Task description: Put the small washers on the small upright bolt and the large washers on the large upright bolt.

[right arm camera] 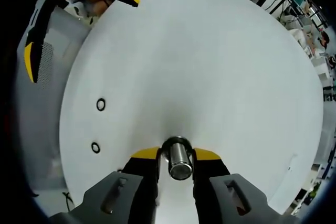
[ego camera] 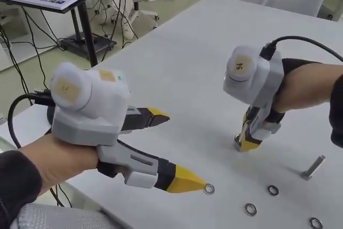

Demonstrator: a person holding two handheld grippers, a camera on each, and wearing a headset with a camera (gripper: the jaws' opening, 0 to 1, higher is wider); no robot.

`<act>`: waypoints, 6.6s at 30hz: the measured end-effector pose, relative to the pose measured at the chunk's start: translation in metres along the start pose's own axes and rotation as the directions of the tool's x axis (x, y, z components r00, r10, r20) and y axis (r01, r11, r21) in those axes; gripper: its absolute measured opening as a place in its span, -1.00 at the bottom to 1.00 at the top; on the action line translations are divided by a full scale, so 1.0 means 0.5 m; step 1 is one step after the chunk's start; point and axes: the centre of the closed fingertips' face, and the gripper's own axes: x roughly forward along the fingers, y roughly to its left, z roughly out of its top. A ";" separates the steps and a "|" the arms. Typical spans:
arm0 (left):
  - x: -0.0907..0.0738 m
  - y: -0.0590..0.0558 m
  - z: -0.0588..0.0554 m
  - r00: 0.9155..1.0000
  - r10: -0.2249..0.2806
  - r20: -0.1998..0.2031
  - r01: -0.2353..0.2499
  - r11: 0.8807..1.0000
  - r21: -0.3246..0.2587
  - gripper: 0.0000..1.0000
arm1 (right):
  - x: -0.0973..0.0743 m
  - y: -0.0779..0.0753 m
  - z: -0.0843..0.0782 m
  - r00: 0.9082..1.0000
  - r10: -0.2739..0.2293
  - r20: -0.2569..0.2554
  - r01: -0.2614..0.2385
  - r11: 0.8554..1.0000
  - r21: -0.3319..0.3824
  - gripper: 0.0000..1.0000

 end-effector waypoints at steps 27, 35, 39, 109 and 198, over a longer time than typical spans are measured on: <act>0.002 -0.002 -0.003 1.000 -0.011 -0.008 0.011 1.000 0.002 0.74 | -0.021 -0.017 -0.034 0.999 -0.030 0.015 0.029 0.999 0.033 -0.32; 0.002 -0.003 -0.002 1.000 -0.014 -0.009 0.014 1.000 0.006 0.74 | -0.032 -0.012 -0.058 0.999 -0.037 0.007 0.037 0.998 0.053 -0.33; 0.002 -0.003 -0.001 1.000 -0.016 -0.011 0.016 1.000 0.009 0.74 | -0.038 -0.003 -0.071 0.999 -0.040 0.003 0.039 0.997 0.063 -0.33; 0.003 -0.024 0.011 1.000 -0.027 -0.002 0.027 0.999 0.044 0.72 | 0.019 0.162 -0.120 1.000 0.021 -0.006 -0.021 0.996 0.083 -0.60; 0.027 -0.096 0.047 0.987 -0.146 -0.073 0.156 0.976 0.154 0.72 | -0.119 0.187 -0.117 0.993 -0.056 0.104 0.036 0.982 0.186 -0.73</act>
